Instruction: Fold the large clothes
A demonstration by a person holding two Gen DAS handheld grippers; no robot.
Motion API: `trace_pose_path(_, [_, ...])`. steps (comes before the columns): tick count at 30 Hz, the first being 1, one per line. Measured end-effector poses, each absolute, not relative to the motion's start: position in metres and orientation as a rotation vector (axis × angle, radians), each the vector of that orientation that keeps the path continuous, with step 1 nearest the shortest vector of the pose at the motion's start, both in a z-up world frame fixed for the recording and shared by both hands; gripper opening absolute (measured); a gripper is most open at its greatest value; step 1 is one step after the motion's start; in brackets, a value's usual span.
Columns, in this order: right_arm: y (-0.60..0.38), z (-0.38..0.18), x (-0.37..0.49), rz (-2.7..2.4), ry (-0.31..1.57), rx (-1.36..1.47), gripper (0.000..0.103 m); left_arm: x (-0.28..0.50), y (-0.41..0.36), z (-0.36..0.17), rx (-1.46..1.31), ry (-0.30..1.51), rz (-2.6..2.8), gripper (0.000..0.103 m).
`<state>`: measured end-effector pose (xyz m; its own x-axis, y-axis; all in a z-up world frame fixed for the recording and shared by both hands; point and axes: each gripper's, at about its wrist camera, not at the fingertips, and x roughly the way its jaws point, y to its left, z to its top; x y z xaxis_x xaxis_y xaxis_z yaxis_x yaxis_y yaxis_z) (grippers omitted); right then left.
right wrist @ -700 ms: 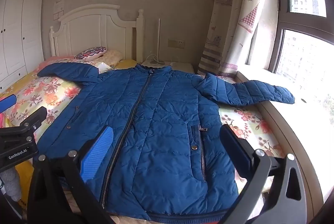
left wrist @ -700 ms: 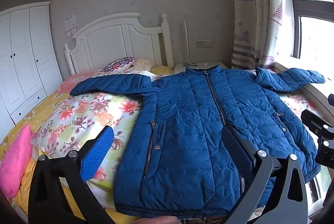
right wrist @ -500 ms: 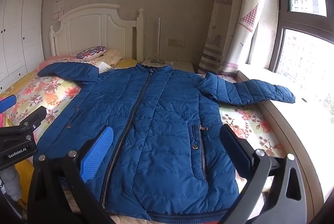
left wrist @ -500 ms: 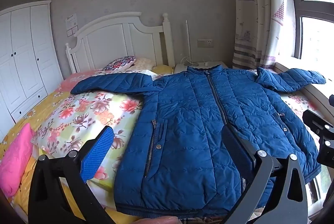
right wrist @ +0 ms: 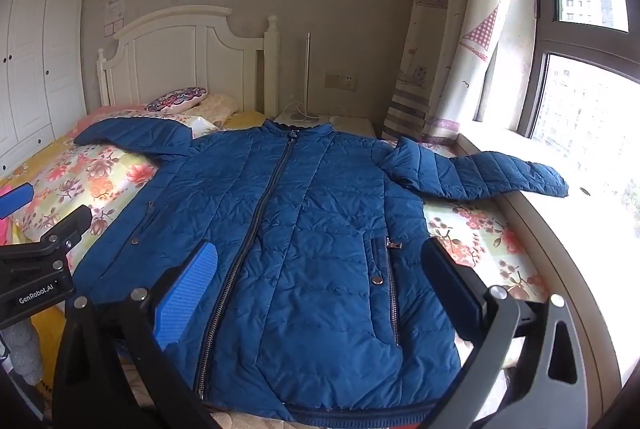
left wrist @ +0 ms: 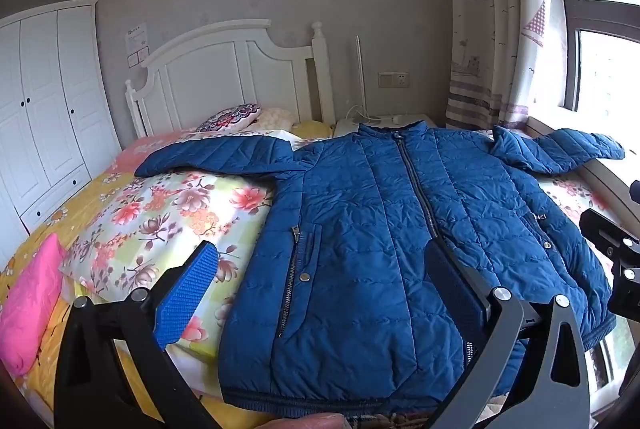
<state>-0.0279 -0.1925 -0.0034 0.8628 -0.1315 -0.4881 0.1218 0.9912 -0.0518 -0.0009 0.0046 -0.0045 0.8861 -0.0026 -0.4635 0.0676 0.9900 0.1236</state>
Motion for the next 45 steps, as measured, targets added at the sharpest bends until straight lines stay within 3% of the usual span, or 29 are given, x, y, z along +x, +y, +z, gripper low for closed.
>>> trace_pose_path(45, [-0.1943, -0.0087, -0.0268, -0.129, 0.522, -0.006, 0.101, -0.0017, 0.0133, -0.0091, 0.132, 0.495, -0.03, 0.099])
